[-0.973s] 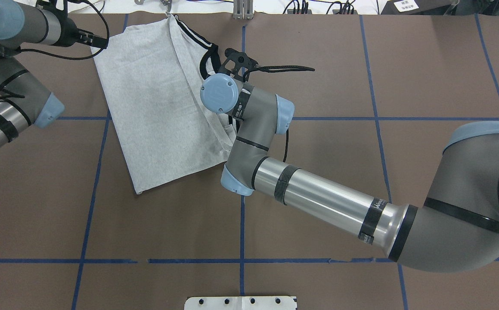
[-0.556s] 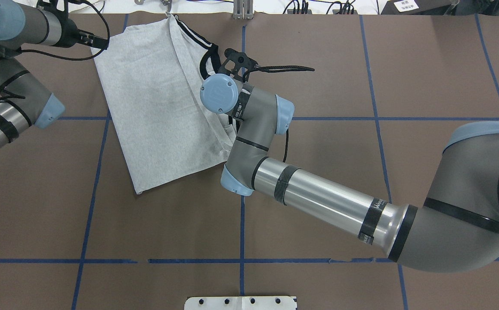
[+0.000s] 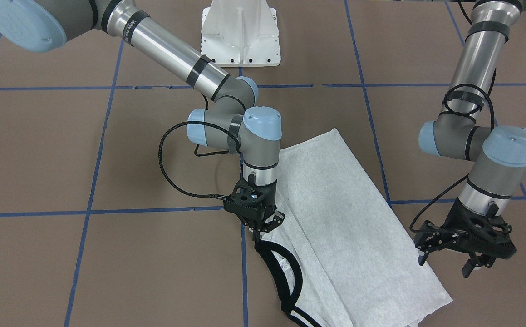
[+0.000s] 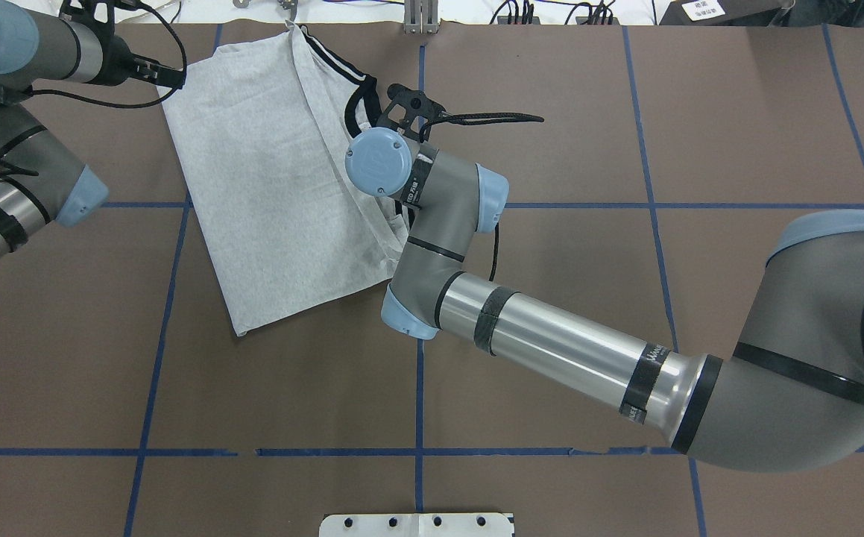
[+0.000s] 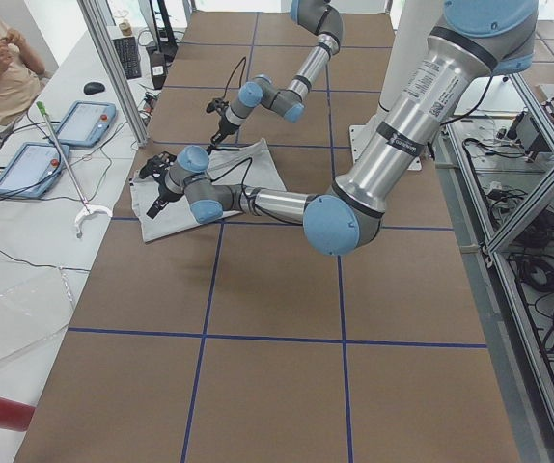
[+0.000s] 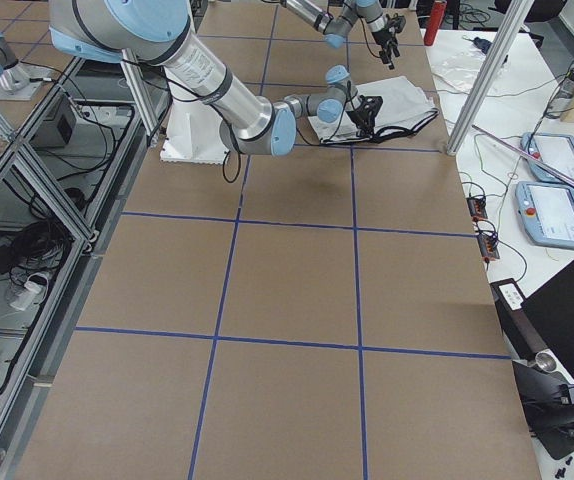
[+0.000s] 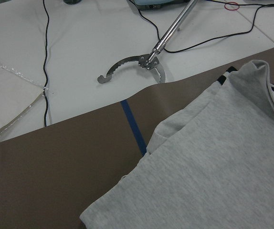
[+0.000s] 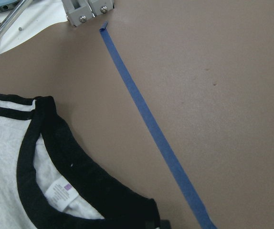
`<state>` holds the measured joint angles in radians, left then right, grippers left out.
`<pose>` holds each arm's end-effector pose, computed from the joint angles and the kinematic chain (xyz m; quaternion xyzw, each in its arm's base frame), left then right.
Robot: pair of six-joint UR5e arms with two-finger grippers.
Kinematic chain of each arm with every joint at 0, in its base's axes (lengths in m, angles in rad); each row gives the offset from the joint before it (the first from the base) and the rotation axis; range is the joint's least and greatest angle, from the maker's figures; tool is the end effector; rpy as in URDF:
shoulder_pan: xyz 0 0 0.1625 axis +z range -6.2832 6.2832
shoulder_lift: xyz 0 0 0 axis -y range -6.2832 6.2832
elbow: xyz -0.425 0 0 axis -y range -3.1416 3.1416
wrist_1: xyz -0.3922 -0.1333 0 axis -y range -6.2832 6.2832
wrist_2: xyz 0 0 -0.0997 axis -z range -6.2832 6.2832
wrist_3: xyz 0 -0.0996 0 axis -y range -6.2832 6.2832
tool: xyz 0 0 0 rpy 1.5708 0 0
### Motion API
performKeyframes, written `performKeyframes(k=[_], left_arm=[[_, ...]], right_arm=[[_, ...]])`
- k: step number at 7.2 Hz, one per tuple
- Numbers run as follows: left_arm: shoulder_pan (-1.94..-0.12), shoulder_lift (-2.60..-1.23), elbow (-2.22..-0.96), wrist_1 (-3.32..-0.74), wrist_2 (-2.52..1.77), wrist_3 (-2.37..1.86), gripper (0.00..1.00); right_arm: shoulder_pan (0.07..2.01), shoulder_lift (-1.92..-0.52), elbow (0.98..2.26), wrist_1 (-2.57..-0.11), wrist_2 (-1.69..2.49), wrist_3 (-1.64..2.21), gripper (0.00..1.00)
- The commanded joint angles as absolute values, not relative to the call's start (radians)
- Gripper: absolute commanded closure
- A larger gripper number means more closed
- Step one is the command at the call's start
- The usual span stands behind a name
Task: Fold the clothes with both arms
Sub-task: 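Drag the shirt with the right gripper to straighten it lengthwise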
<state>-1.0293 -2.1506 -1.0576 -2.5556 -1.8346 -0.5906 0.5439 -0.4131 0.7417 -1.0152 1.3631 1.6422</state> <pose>0.2983 -0.7041 0.4531 0.3589 0.3628 0.0449 0.8588 -0.6897 -0.5969 0.1912 0.1907 -0.3918 0.3145 0.8433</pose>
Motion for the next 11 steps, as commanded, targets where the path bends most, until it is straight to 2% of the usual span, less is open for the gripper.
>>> performKeyframes(k=[1, 3, 5, 8, 9, 11], left_arm=[[-1.028, -2.149, -1.060, -2.556, -1.835, -0.591, 0.00], [-1.025, -2.132, -1.087, -2.556, -1.835, -0.591, 0.00], [-1.025, -2.121, -1.100, -2.556, -1.836, -0.591, 0.00], [-1.025, -2.120, -1.106, -2.556, -1.836, -0.591, 0.00], [-1.025, -2.115, -1.109, -2.556, -1.836, -0.591, 0.00], [-1.025, -2.114, -1.111, -2.556, -1.836, -0.591, 0.00]], right_arm=[[0.540, -0.420, 0.811, -1.067, 1.365, 1.623, 1.00], [0.488, -0.532, 1.095, -1.268, 1.364, 1.631, 1.00], [0.442, -0.659, 1.317, -1.395, 1.345, 1.646, 1.00], [0.338, -1.008, 1.708, -1.405, 1.252, 1.643, 1.00], [0.322, -1.070, 1.760, -1.405, 1.240, 1.643, 1.00], [0.322, -1.086, 1.760, -1.405, 1.246, 1.622, 1.00]])
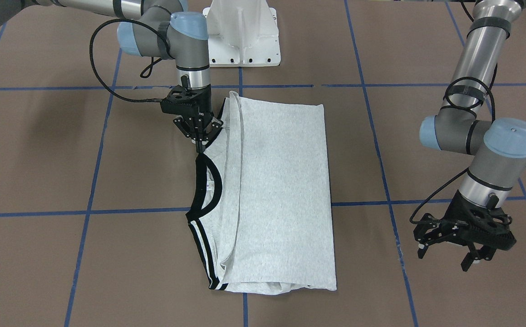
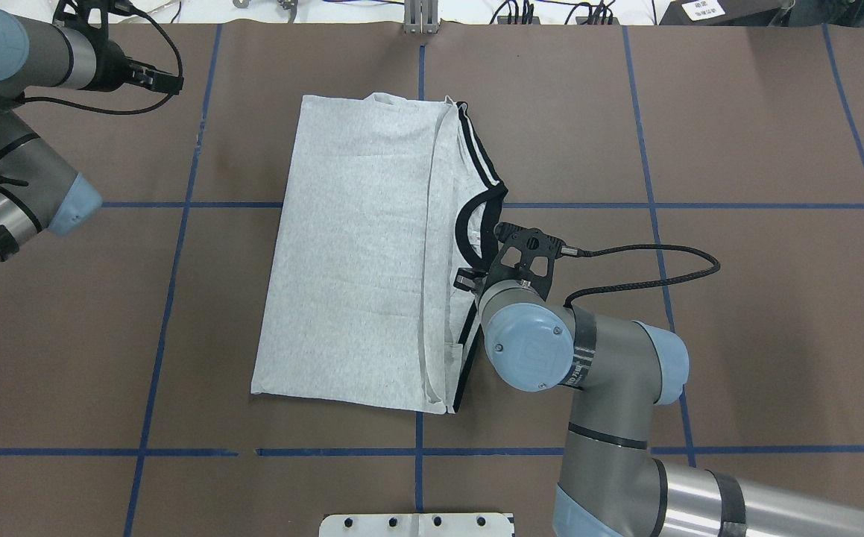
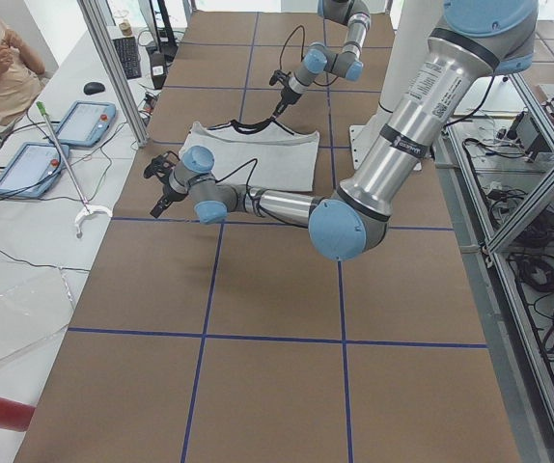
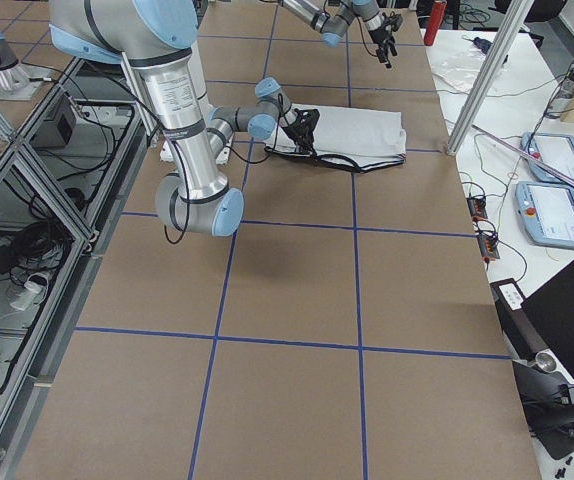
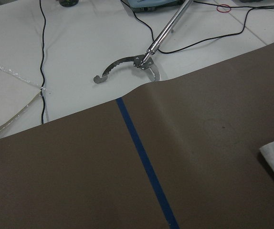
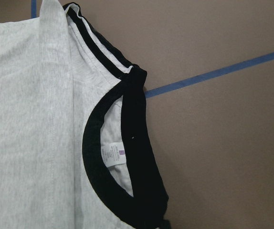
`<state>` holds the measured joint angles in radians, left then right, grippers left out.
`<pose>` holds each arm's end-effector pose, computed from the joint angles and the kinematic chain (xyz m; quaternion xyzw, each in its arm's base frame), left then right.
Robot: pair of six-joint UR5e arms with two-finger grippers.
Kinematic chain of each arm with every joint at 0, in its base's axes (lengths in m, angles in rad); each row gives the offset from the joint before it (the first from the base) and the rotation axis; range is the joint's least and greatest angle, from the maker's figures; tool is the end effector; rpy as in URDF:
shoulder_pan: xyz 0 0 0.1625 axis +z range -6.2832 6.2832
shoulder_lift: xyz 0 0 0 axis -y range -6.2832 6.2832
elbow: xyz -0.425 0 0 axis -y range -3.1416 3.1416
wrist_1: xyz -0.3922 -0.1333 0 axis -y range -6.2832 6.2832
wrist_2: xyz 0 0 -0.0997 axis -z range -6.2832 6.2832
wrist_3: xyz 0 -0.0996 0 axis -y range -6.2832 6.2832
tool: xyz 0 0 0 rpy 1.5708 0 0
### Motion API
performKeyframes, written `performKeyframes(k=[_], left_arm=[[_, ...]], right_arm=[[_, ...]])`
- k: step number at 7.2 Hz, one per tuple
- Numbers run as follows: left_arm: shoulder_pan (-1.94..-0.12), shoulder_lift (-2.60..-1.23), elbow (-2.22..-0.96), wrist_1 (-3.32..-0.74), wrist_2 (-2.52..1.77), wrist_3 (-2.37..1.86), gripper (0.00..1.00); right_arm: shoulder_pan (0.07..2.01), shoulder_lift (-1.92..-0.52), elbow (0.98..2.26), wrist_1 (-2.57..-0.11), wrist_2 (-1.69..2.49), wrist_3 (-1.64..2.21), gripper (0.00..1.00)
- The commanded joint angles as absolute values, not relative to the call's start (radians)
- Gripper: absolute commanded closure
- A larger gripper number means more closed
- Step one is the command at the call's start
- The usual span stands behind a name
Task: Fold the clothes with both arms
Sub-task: 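Drag the shirt with the right gripper to straighten it lengthwise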
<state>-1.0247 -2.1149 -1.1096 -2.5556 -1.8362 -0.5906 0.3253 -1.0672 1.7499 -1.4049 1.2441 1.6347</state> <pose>0.2944 -0.6907 0.4526 0.3638 0.3675 0.0483 0.8546 -0.5594 -0.3631 0.2748 0.1999 -0.3834 0.2396 0.8693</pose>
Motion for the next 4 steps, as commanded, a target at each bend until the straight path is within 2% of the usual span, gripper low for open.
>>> performKeyframes(k=[1, 4], left_arm=[[-1.023, -2.114, -1.112, -2.556, -1.836, -0.591, 0.00], [-1.022, -2.114, -1.112, -2.556, -1.836, -0.591, 0.00]], right_arm=[[0.346, -1.082, 1.759, -1.404, 1.250, 1.562, 1.00], [0.379, -1.086, 1.752, -1.405, 1.250, 1.493, 1.00]])
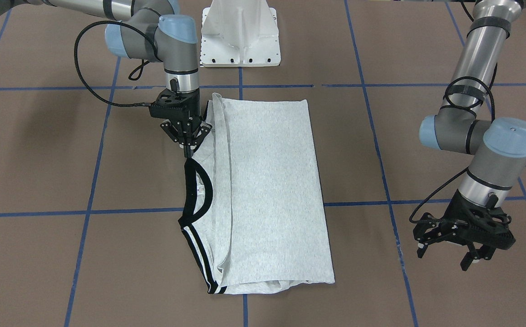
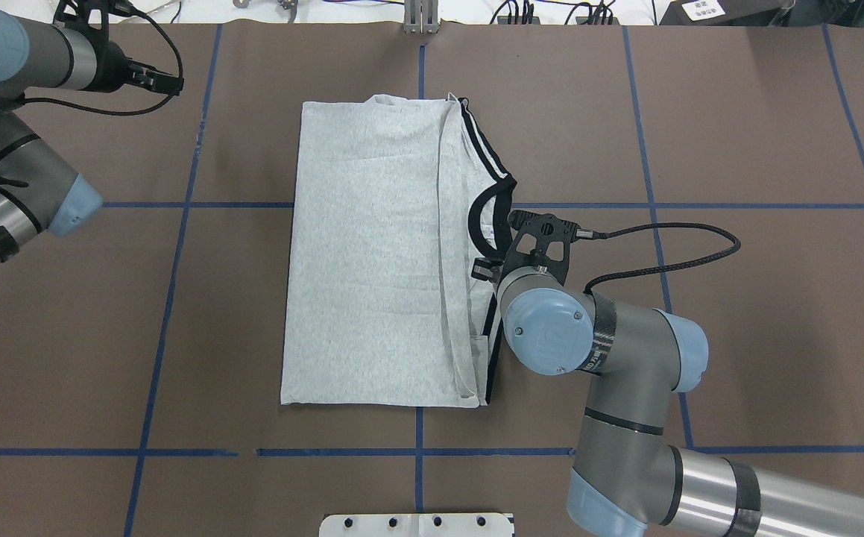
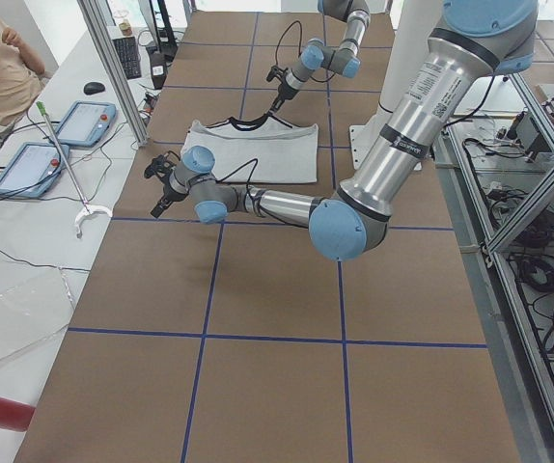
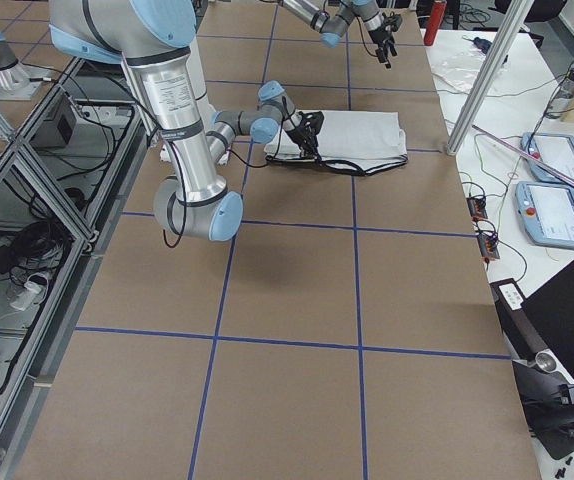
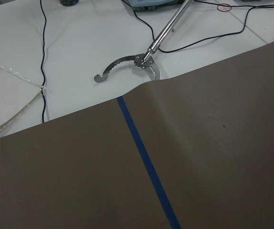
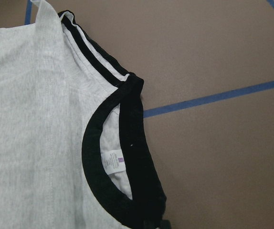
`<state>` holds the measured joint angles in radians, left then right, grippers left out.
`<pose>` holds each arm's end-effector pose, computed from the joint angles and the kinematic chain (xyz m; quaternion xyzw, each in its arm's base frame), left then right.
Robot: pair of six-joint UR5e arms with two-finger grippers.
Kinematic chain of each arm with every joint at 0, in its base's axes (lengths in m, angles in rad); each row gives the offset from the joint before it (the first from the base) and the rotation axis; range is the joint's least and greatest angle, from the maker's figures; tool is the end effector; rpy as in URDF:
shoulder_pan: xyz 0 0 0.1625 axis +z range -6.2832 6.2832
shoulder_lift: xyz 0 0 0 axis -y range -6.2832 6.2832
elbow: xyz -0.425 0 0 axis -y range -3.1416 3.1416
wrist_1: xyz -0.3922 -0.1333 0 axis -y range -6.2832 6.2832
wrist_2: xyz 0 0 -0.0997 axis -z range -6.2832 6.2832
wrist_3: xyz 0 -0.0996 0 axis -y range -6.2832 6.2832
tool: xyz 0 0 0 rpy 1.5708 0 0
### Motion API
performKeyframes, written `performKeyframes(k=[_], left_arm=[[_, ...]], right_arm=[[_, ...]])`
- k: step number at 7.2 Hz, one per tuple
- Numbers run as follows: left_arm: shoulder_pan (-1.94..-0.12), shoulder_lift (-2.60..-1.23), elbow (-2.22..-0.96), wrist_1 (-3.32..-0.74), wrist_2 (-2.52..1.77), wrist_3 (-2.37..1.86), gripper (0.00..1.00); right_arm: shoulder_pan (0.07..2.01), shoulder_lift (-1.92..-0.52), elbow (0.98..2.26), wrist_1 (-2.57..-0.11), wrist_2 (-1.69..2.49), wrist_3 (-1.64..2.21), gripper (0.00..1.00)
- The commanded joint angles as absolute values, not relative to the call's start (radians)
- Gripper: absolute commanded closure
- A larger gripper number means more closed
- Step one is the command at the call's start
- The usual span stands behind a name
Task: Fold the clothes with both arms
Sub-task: 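Drag the shirt with the right gripper to straighten it lengthwise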
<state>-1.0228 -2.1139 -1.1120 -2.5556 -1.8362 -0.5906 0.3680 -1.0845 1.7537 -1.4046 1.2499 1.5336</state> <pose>0.2954 -0.6897 0.4521 0.3640 0.3681 0.0492 0.8542 -0.5409 -0.3851 0.2844 0.2236 -0.3629 0.2125 0.8793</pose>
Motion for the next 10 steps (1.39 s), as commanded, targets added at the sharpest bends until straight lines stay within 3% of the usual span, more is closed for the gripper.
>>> performKeyframes(k=[1, 2, 6, 10], left_arm=[[-1.020, -2.114, -1.111, -2.556, -1.836, -0.591, 0.00], [-1.019, -2.114, -1.111, -2.556, -1.836, -0.591, 0.00], [-1.019, -2.112, -1.111, -2.556, -1.836, -0.591, 0.00], [-1.019, -2.112, -1.111, -2.556, -1.836, -0.592, 0.00]], right_arm=[[0.379, -1.085, 1.750, -1.405, 1.250, 1.486, 1.00], [0.373, -1.083, 1.744, -1.405, 1.247, 1.494, 0.01], [0.387, -0.944, 1.743, -1.536, 1.353, 1.433, 0.00], [0.327, -0.853, 1.588, -1.643, 1.512, 1.257, 0.00]])
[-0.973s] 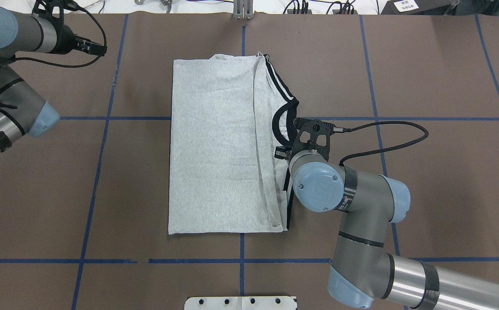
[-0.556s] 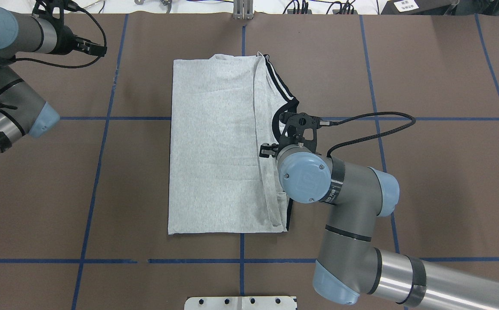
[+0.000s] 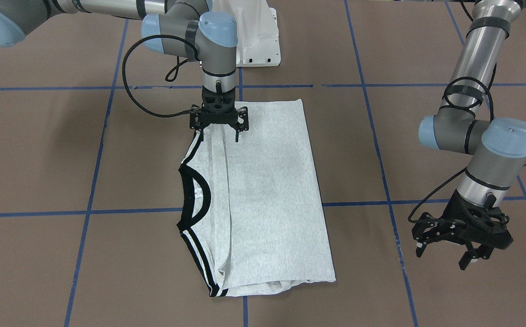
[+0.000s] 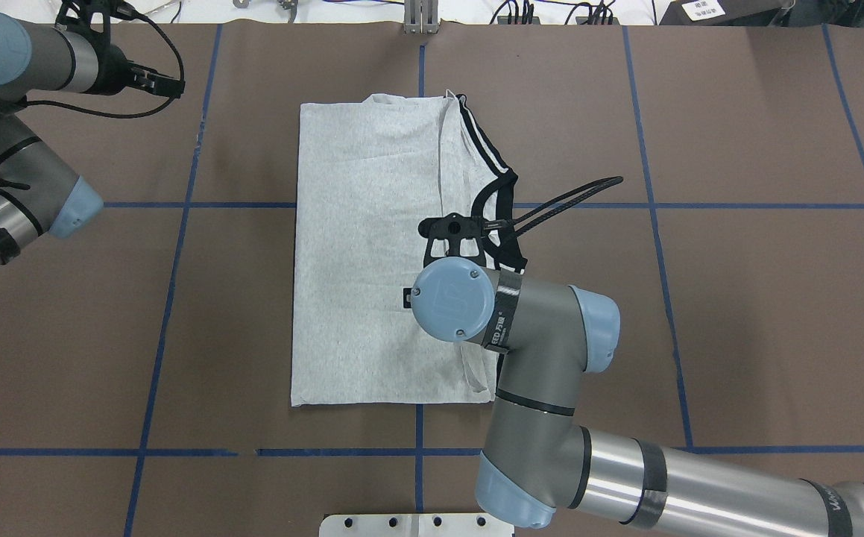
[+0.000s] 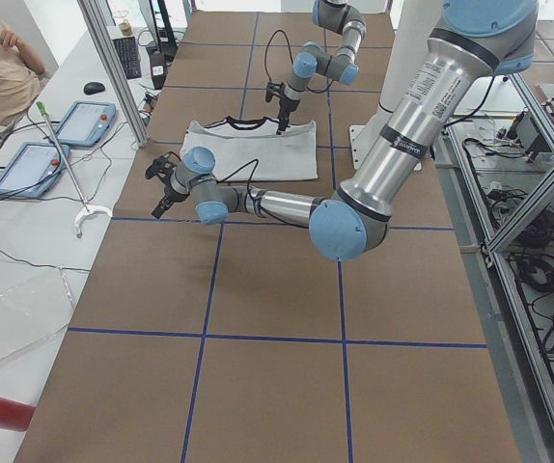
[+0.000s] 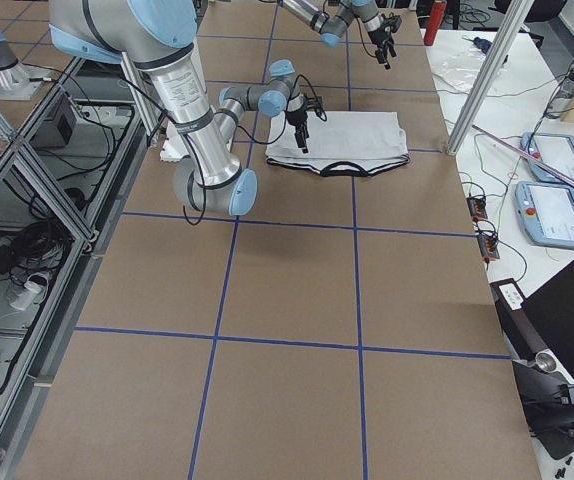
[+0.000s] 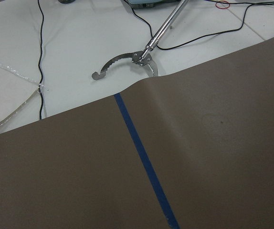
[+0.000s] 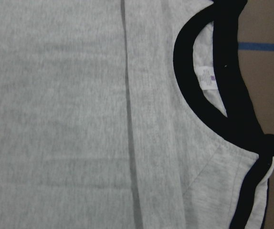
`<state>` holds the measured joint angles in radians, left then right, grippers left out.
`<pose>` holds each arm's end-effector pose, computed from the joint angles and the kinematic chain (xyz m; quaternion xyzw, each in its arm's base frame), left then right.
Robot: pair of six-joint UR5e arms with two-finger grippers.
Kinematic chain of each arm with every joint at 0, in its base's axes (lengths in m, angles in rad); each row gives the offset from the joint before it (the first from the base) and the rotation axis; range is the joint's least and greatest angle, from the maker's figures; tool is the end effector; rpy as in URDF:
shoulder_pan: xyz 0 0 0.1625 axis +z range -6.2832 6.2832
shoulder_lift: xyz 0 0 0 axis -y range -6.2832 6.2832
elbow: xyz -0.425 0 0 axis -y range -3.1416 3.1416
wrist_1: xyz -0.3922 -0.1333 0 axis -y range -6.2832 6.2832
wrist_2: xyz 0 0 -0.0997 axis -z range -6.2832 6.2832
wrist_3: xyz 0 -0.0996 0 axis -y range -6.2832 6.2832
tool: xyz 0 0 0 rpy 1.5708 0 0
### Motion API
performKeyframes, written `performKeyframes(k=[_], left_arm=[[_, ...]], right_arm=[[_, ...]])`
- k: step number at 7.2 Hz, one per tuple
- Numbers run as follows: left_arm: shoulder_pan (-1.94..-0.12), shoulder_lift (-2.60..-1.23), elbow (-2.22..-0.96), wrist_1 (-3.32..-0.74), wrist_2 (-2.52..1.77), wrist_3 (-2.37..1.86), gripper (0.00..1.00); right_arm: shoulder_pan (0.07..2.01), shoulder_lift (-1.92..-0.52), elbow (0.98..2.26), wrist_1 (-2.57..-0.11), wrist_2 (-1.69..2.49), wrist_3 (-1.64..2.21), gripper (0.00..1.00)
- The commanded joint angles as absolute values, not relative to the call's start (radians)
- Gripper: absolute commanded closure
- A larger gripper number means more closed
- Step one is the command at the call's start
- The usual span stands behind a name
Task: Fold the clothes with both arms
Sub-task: 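Drag the shirt with the right gripper to straighten it lengthwise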
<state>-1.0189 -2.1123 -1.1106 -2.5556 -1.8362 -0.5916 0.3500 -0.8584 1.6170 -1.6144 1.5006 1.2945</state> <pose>0.2979 -0.6883 0.4540 0.3619 0.3684 0.0503 0.8549 -0.6122 -0.3728 0.2240 0.1390 -0.3226 0.0468 0.9351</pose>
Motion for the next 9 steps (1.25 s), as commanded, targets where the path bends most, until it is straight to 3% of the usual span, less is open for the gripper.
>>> performKeyframes(k=[1, 5, 9], left_arm=[[-1.019, -2.112, -1.111, -2.556, -1.836, -0.592, 0.00], [-1.014, -2.112, -1.108, -2.556, -1.836, -0.606, 0.00], [-1.008, -2.112, -1.109, -2.560, -1.836, -0.620, 0.00]], right_arm=[[0.327, -0.847, 1.598, -1.710, 1.513, 1.206, 0.00], [0.340, -0.870, 1.621, -1.775, 1.514, 1.141, 0.00], [0.392, -1.041, 1.793, -1.914, 1.517, 1.036, 0.00]])
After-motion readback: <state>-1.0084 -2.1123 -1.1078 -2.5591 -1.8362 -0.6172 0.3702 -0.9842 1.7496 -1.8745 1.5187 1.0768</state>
